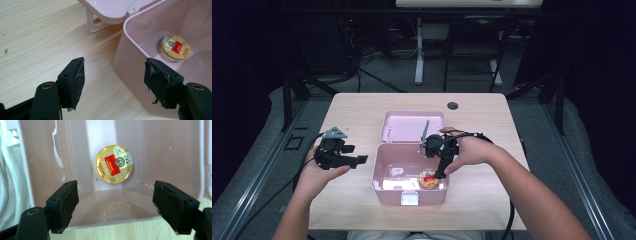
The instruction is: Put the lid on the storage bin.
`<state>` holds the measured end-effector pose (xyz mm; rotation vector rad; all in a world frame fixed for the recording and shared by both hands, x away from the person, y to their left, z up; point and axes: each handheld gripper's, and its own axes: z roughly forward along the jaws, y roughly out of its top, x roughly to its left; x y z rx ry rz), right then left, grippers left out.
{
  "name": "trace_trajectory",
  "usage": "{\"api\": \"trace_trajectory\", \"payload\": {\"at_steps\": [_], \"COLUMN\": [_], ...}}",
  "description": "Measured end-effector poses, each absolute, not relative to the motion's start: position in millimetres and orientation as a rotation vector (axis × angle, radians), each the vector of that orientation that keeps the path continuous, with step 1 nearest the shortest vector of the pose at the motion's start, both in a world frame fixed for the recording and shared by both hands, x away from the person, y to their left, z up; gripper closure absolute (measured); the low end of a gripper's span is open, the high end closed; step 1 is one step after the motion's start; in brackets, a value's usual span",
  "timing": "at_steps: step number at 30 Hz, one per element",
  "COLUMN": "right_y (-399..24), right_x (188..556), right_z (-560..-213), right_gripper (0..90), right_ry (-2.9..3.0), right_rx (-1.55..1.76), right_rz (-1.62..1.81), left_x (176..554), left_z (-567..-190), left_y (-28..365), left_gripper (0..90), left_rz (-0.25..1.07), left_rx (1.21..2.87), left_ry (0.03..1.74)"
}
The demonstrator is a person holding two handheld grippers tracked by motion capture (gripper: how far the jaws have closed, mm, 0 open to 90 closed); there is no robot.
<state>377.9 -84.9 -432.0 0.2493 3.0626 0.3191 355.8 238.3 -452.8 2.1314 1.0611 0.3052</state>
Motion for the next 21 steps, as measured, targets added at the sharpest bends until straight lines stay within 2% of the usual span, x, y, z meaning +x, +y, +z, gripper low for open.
{"api": "trace_trajectory", "payload": {"at_steps": [9, 21], "right_y": [-98, -115], "right_x": [379, 381], "right_z": [-423, -418], "right_gripper": [27.7, 35.0], "right_ry": [3.027, 2.979], "right_rx": [0.3, 0.419], "right_rz": [0.358, 0.371], "left_x": [357, 358], "left_z": [-454, -455], "left_y": [239, 240], "left_gripper": [36.4, 36.4], "left_rz": [0.295, 0.276], "left_rx": [2.12, 2.111], "left_ry": [1.07, 1.086]}}
